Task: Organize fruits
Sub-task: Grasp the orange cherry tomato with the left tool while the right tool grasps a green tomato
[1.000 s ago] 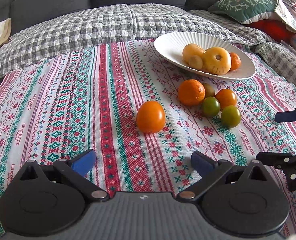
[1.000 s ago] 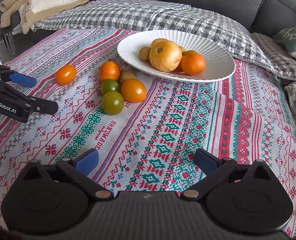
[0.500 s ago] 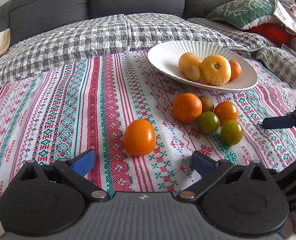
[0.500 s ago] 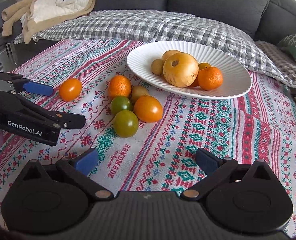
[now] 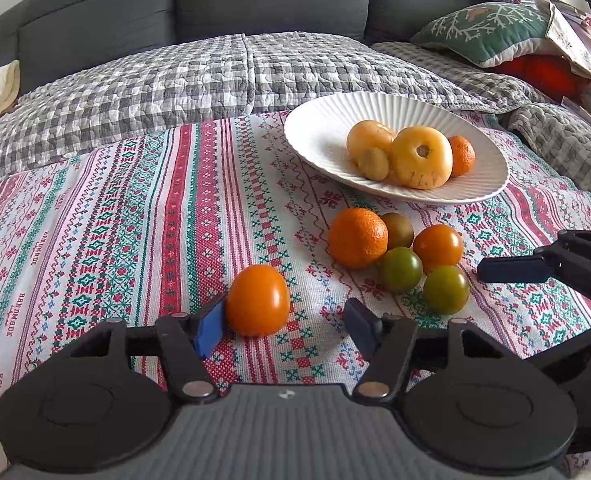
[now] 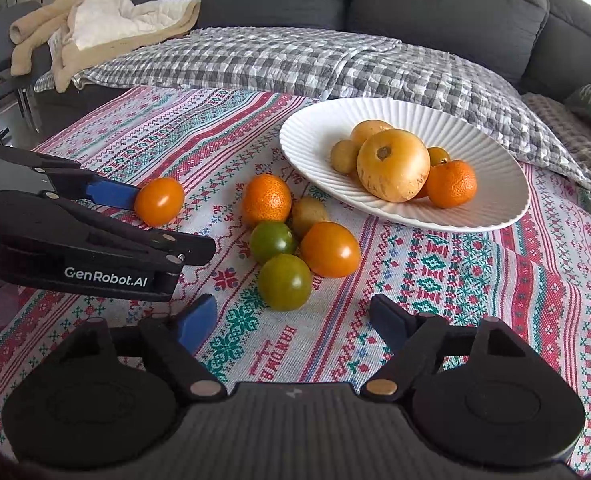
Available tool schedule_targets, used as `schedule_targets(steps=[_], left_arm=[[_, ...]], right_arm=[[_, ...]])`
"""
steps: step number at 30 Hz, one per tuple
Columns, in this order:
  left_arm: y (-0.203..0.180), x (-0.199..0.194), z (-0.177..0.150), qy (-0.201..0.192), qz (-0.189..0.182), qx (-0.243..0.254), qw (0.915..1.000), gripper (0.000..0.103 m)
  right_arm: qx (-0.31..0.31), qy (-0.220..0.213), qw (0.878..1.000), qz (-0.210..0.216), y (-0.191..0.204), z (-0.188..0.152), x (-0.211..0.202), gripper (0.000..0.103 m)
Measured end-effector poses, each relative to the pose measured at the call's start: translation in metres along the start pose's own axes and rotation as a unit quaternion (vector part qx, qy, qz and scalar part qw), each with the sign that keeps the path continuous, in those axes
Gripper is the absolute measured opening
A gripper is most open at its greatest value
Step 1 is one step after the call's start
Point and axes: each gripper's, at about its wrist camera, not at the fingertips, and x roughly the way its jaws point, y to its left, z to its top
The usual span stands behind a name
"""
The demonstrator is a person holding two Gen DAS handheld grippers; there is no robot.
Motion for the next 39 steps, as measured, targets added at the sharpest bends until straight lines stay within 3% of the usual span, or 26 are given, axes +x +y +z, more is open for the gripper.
schedule_targets(steps=[9,16,26,39], left_arm=[[-0.002,-0.003,0.0,0.001,-0.008,-0.002,1.0,0.034],[-0.003,-0.005,0.0,0.009,-0.01,-0.001,0.9999,0.034],[-0.005,-0.007,0.001,0.026,-0.012,-0.014,0.9995,0.034],[-0.011,-0.018,0.004,0.03,-0.044,-0.026,0.9983,0.033]], right_arm=[[-0.009,-0.001,1.0,0.02,0.003,0.004,-0.002,0.044],[-0.011,0.001,1.0,0.024,0.001,0.006,-0.004,0.025],[-0.012,-0.001,0.999,0.037,-0.002,0.005,-0.015,0.024],[-0.002,0.007,0.999,0.037,-0.019,0.004,-0.034,0.024]])
